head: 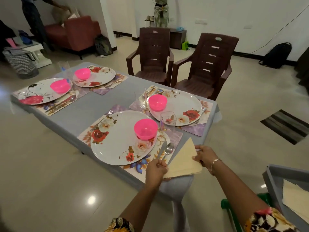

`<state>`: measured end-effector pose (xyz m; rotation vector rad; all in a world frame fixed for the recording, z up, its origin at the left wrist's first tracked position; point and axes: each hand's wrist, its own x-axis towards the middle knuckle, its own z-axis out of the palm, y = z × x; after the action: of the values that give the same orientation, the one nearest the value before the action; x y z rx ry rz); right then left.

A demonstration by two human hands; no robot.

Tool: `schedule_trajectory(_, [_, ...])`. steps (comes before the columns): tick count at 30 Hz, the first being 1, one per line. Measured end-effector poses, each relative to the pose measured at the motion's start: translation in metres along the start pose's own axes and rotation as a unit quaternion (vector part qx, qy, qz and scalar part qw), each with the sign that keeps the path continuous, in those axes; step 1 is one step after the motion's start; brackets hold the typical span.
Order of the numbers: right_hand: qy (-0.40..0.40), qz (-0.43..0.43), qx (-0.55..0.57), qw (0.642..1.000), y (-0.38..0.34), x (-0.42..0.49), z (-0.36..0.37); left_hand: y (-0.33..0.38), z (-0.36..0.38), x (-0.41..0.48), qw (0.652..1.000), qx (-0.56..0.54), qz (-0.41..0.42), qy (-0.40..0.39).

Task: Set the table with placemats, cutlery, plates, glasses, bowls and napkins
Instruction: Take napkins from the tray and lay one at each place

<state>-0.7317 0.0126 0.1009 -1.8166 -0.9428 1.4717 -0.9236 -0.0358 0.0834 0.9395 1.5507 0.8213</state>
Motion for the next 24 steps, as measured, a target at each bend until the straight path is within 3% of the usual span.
schedule_trajectory(14, [0.028, -0.085, -0.201, 0.975, 0.023, 0.054, 0.006, -0.023, 0.038, 0.026, 0.961, 0.229, 0.097, 0.118])
schedule_trajectory(21, [0.02, -0.135, -0.298, 0.945, 0.022, 0.061, 0.007, -0.029, 0.042, 0.025, 0.938, 0.294, 0.121, 0.14])
schedule_trajectory(24, [0.021, -0.146, -0.383, 0.912, 0.024, 0.061, 0.009, -0.034, 0.041, 0.024, 0.916, 0.354, 0.141, 0.126])
